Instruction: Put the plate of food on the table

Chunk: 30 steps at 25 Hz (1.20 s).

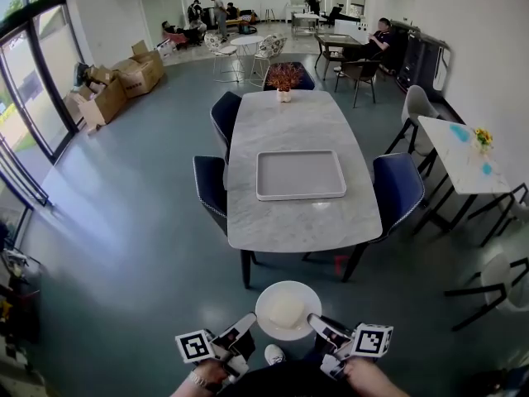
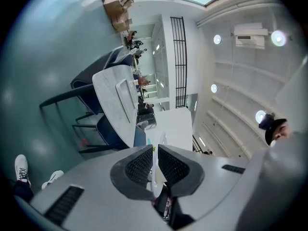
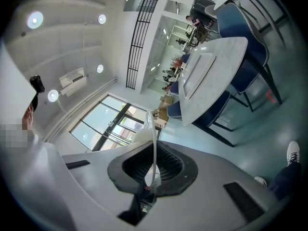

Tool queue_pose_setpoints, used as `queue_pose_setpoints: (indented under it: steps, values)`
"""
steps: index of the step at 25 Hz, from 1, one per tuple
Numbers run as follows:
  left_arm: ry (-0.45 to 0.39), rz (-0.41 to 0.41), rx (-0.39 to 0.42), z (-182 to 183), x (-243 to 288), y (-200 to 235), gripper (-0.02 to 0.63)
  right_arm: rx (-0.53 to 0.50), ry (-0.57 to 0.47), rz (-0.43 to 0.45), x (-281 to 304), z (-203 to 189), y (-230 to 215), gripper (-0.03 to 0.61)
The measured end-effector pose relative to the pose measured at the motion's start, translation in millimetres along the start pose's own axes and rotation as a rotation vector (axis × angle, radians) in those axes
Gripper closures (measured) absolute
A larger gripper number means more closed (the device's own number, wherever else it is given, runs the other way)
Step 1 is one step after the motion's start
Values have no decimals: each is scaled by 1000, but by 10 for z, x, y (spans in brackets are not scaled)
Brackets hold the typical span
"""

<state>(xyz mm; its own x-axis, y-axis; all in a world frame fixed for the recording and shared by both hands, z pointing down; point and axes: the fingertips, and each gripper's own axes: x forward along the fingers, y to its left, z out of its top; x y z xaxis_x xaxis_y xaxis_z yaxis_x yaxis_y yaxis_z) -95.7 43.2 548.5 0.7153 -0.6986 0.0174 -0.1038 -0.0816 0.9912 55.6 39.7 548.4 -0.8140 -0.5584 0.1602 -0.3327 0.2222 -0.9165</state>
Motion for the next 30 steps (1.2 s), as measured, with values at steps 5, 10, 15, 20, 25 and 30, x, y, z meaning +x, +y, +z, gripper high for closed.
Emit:
queue_pose_setpoints:
  steps: [5, 10, 15, 20, 25, 30]
  values:
    - [-32, 27, 31, 87, -143, 65, 591, 74, -73, -39, -165, 162, -153, 560]
    - [17, 44, 139, 52, -178, 66, 607, 62, -115, -60, -152, 346, -183, 560]
    - [82, 49, 296, 48, -138, -54, 609, 63, -142, -48, -65, 603, -195, 560]
    - [116, 1, 398, 22, 31, -234, 609, 80, -150, -30, 59, 956, -321, 560]
    - [114, 3, 452, 134, 263, -320, 609, 73, -121, -41, 274, 1368, -513, 560]
    - [73, 22, 481, 318, 507, -351, 609, 53, -86, -76, 529, 1865, -788, 560]
